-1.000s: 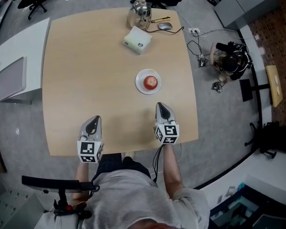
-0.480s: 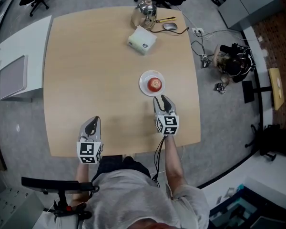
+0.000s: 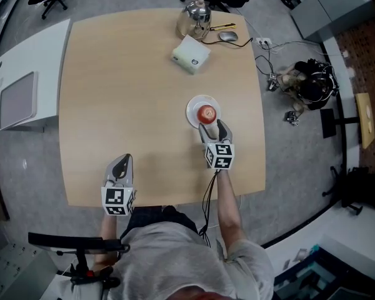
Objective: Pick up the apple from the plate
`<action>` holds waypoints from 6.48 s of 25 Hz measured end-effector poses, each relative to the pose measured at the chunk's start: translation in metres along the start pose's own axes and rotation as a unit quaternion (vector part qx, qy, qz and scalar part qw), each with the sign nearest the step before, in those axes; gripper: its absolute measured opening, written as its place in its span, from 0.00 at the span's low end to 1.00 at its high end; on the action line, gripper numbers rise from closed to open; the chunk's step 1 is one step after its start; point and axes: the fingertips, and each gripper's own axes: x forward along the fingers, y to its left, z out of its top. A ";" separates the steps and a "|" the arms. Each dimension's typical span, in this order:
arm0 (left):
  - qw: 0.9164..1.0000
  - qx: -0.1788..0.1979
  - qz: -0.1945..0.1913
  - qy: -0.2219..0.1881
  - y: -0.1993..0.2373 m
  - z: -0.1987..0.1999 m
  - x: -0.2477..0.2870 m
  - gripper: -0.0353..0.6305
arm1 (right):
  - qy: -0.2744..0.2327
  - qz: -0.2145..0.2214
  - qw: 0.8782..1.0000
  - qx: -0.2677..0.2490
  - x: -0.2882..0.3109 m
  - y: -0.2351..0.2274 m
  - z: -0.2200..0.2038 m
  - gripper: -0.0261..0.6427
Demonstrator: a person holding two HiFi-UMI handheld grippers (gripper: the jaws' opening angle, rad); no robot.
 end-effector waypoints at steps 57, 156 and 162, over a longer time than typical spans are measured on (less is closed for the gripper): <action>0.996 -0.042 0.080 -0.019 0.040 -0.002 -0.043 0.08 | -0.043 0.059 0.997 -0.030 0.031 0.053 0.054 0.53; 0.926 -0.178 0.332 -0.014 0.156 -0.113 -0.224 0.08 | 0.028 0.346 0.922 -0.173 0.128 0.410 0.010 0.54; 0.928 -0.172 0.331 -0.017 0.156 -0.114 -0.224 0.08 | 0.030 0.353 0.919 -0.170 0.126 0.412 0.007 0.56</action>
